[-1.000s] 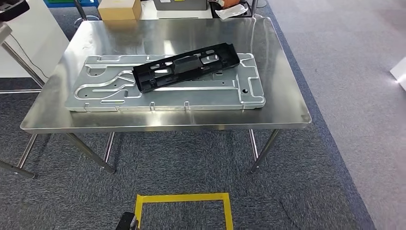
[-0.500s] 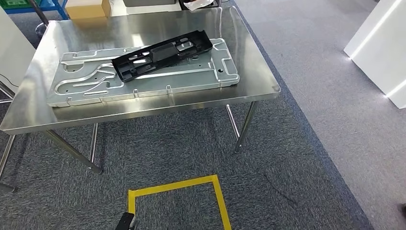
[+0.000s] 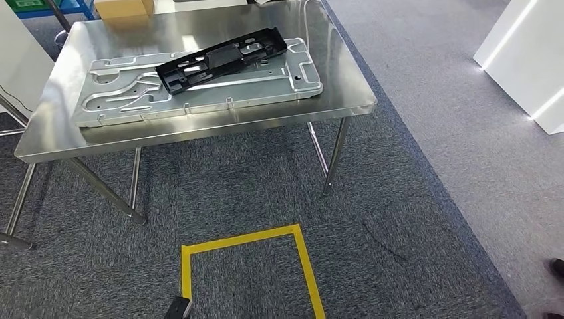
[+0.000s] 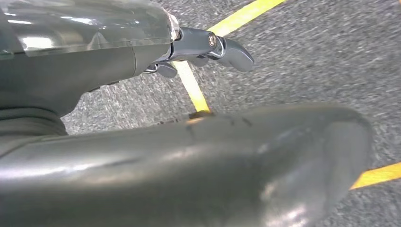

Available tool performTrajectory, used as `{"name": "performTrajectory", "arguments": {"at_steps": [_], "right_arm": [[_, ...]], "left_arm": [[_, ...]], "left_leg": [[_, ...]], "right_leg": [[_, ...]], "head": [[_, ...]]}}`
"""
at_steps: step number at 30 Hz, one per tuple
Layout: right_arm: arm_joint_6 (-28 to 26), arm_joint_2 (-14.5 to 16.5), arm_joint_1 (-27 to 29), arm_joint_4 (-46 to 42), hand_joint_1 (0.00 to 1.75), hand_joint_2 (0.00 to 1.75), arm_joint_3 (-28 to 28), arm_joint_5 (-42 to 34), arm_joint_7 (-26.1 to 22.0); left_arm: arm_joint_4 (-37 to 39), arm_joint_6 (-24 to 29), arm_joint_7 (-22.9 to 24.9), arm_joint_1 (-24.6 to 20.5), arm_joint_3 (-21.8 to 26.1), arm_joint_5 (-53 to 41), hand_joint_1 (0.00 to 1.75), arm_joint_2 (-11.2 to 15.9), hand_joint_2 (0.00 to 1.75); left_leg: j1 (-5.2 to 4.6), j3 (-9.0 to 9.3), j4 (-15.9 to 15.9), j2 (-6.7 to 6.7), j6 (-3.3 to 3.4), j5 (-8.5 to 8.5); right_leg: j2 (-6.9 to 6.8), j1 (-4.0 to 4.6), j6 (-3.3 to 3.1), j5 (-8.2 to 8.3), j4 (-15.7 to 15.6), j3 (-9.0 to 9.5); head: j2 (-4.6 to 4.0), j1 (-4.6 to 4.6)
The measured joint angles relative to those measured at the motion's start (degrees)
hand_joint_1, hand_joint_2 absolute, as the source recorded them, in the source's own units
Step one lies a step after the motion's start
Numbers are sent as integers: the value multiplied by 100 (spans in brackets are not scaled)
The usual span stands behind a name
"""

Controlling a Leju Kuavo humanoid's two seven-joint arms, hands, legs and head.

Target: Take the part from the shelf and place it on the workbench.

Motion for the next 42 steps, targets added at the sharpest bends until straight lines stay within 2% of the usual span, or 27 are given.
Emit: {"name": "performTrajectory", "arguments": {"at_steps": [2,4,5,7,9,10,11,12,14,16,18,20,21,24,25,26,27,29,31,32,33,35,36,38,40,41,42], "right_arm": [[43,0,-1,-3,0,0,4,68,-32],[94,1,11,-2,0,0,11,137,-42],[107,1,16,-1,0,0,14,162,-46],[110,1,24,2,0,0,20,193,-54],[121,3,22,3,0,0,31,206,-61],[130,4,20,3,0,0,38,209,-62],[140,5,19,4,0,0,45,213,-63],[155,5,18,4,0,0,53,215,-64],[182,-3,15,-1,0,0,66,221,-69],[197,-14,13,-8,0,0,78,241,-76],[203,-16,3,-10,0,0,93,268,-83],[208,0,-12,-4,0,0,104,284,-87],[208,5,-19,-2,0,0,107,287,-89],[209,7,2,-2,0,0,109,285,-85],[208,7,14,-2,0,0,108,283,-80],[202,7,21,-1,0,0,108,279,-72],[186,7,20,-1,0,0,107,272,-61],[133,9,6,-2,0,0,107,247,-34],[91,12,-8,-3,0,0,105,225,-17],[81,13,-13,-4,0,0,104,218,-14],[78,14,-12,-5,0,0,103,215,-12],[74,15,-9,-5,0,0,102,214,-10],[74,15,-5,-5,0,0,101,214,-10],[76,14,7,-4,0,0,98,214,-9],[80,15,18,-3,0,0,96,214,-4],[82,14,22,-3,0,0,95,214,-1],[84,15,26,-3,0,0,93,214,2]], "left_arm": [[0,4,1,-14,-4,1,0,-1,0],[1,9,4,-13,-4,2,0,0,0],[1,12,7,-11,-4,3,0,0,0],[2,17,10,-8,-4,4,0,-1,0],[2,21,10,-8,-4,4,0,-1,0],[2,21,10,-7,-4,4,0,-1,0],[2,21,10,-7,-4,4,0,-1,0],[2,21,10,-8,-4,4,0,-1,0],[3,20,9,-14,-4,4,0,-9,0],[4,20,1,-29,-4,8,0,-26,0],[4,21,-10,-33,-4,11,0,-35,0],[4,21,-10,-9,-4,12,0,-27,0],[4,21,-9,4,-4,12,0,-22,0],[4,21,-12,-1,-4,11,0,-20,0],[4,21,-14,-8,-4,9,0,-20,0],[4,21,-16,-12,-4,7,0,-19,0],[4,22,-17,-13,-4,5,0,-18,0],[4,38,-20,-15,-4,1,0,-16,0],[4,67,-28,-29,-7,-4,0,-17,0],[4,82,-34,-36,-8,-5,0,-18,0],[4,92,-38,-39,-8,-6,0,-18,0],[4,105,-43,-37,-8,-6,0,-18,0],[4,109,-43,-37,-8,-6,0,-18,0],[4,117,-48,-42,-8,-5,0,-18,0],[4,124,-56,-38,-8,-3,0,-18,0],[4,127,-59,-34,-8,-3,0,-18,0],[4,130,-61,-31,-8,-3,0,-18,0]], "left_leg": [[-23,343,-575,-24,82,-194],[-42,303,-623,-31,207,-152],[-47,246,-622,-35,268,-90],[-53,86,-630,-42,369,67],[-86,-105,-619,-70,411,225],[-108,-206,-610,-93,419,303],[-132,-313,-595,-124,420,379],[-156,-426,-578,-160,419,452],[-186,-619,-545,-252,408,587],[-203,-727,-523,-348,379,713],[-196,-782,-540,-447,324,849],[-189,-846,-541,-477,269,884],[-186,-903,-448,-418,244,751],[-109,-1152,445,-133,131,-108],[-74,-1196,804,-90,87,-265],[-47,-1185,1054,-71,50,-257],[-26,-1094,1142,-63,21,-109],[9,-613,729,-49,-12,195],[2,59,-156,-26,10,32],[-10,272,-485,-15,43,-121],[-29,367,-658,-11,84,-213],[-39,327,-696,-3,193,-174],[-40,293,-699,2,249,-130],[-39,204,-707,11,333,-38],[-66,109,-697,7,363,30],[-82,75,-688,2,367,56],[-98,52,-678,-5,366,75]], "right_leg": [[-7,10,73,97,37,-54],[-24,-9,153,181,20,-63],[-26,-21,184,111,59,-95],[-17,-33,207,-375,435,-233],[-5,-18,199,-966,1165,-410],[-1,-10,188,-1080,1493,-453],[5,4,164,-1040,1675,-421],[18,24,125,-896,1664,-292],[169,82,-10,-633,1066,267],[374,137,-124,-709,163,924],[404,179,-156,-809,-290,1194],[279,152,-189,-702,-349,1128],[205,130,-221,-630,-368,1070],[-23,112,-244,-436,-358,815],[-92,108,-223,-377,-334,712],[-149,99,-203,-320,-298,601],[-190,87,-178,-272,-250,481],[-239,65,-120,-196,-128,243],[-258,66,-52,-139,-4,90],[-261,71,-16,-107,34,61],[-263,71,20,-71,48,51],[-239,48,102,-33,64,33],[-196,31,136,-114,156,-13],[-79,15,181,-508,684,-232],[-17,18,196,-914,1445,-508],[-9,21,191,-982,1649,-552],[-5,26,174,-938,1630,-483]], "head": [[0,1],[0,1],[0,1],[0,1],[0,1],[0,1],[0,1],[0,1],[0,1],[0,1],[0,1],[0,2],[0,1],[0,-2],[0,-2],[0,-3],[0,-3],[0,-3],[0,-3],[0,-3],[0,-2],[0,-2],[0,-2],[0,-1],[0,-1],[0,-1],[0,-1]]}}
